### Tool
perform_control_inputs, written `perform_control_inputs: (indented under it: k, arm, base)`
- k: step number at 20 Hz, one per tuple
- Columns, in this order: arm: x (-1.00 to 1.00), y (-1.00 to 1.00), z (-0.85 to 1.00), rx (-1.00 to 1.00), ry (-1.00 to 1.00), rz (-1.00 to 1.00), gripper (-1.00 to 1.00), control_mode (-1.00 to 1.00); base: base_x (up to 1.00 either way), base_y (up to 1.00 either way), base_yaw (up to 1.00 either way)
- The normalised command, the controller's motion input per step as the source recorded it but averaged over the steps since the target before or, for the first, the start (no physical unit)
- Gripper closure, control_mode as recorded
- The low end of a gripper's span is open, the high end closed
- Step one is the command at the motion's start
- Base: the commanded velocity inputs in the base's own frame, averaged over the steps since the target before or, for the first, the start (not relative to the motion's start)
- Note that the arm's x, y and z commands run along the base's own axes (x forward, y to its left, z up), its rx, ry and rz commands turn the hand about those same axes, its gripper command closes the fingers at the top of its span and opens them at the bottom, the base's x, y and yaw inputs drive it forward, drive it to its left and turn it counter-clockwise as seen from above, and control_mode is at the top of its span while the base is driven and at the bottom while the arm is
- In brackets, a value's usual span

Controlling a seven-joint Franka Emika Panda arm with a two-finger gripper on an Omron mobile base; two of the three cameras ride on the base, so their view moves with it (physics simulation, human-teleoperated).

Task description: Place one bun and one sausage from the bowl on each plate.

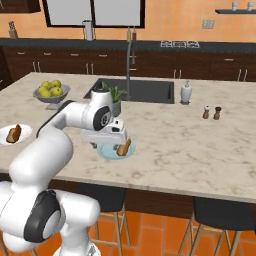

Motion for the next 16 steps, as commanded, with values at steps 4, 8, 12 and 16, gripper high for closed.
perform_control_inputs:
  k: [4, 8, 12, 16]
  arm:
    - [-0.04, 0.00, 0.00, 0.00, 0.00, 0.00, -1.00, 1.00]
    - [0.00, 0.00, 0.00, 0.00, 0.00, 0.00, -1.00, 1.00]
    - [0.00, 0.00, 0.00, 0.00, 0.00, 0.00, -1.00, 1.00]
    - [0.00, 0.00, 0.00, 0.00, 0.00, 0.00, -1.00, 1.00]
  base:
    - [-0.55, 0.37, 0.00]
    - [-0.67, 1.00, -0.03]
    - [-0.36, 1.00, -0.01]
    - [0.00, 1.00, 0.04]
